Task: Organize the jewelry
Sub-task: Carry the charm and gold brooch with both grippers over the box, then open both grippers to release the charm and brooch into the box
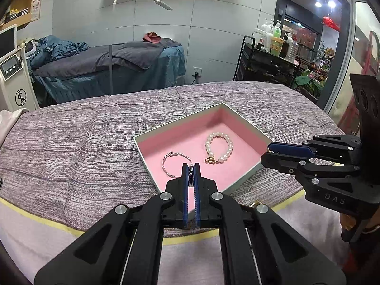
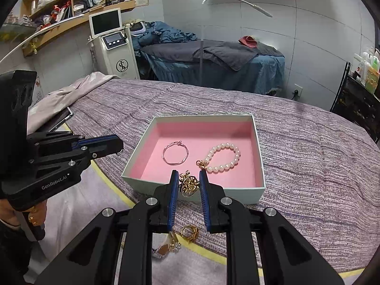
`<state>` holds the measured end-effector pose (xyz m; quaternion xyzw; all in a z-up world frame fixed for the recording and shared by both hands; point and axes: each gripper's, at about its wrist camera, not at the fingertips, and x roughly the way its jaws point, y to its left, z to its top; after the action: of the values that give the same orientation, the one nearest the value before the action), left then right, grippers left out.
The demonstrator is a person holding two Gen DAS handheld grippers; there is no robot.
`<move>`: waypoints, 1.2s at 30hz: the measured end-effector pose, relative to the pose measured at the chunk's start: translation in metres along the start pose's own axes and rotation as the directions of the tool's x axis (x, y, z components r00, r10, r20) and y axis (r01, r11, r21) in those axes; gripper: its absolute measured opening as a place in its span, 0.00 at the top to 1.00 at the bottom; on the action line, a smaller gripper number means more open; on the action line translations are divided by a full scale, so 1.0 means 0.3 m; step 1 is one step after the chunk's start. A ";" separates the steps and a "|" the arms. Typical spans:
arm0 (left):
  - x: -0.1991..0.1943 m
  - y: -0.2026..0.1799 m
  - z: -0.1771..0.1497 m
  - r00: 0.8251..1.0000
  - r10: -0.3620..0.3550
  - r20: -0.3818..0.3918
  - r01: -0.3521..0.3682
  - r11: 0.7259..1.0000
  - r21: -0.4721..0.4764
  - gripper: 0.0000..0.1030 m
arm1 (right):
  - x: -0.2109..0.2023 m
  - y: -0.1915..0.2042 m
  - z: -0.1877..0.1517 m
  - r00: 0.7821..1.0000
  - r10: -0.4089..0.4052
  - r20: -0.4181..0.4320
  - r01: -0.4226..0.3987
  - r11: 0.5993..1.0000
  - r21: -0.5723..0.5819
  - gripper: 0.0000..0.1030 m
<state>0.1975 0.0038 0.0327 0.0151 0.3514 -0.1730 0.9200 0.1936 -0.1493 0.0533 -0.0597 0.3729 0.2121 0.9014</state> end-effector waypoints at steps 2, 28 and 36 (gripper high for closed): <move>0.052 -0.001 0.023 1.000 0.000 -0.027 0.000 1.000 0.003 0.96 | 0.037 -0.011 0.017 1.000 -0.007 -0.018 0.007 1.000 0.001 0.83; 0.374 -0.050 0.034 0.967 0.014 -0.255 0.008 0.996 0.086 0.96 | 0.310 -0.079 0.053 0.972 -0.058 -0.226 0.045 0.997 -0.063 0.83; 0.318 -0.036 0.050 0.977 0.016 -0.214 0.000 0.997 0.073 0.95 | 0.258 -0.076 0.069 0.986 -0.060 -0.155 0.052 0.997 -0.055 0.71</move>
<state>0.2695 -0.0379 -0.0172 0.0687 0.4418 -0.1795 0.8763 0.2657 -0.1383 0.0129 -0.1093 0.4351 0.1906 0.8731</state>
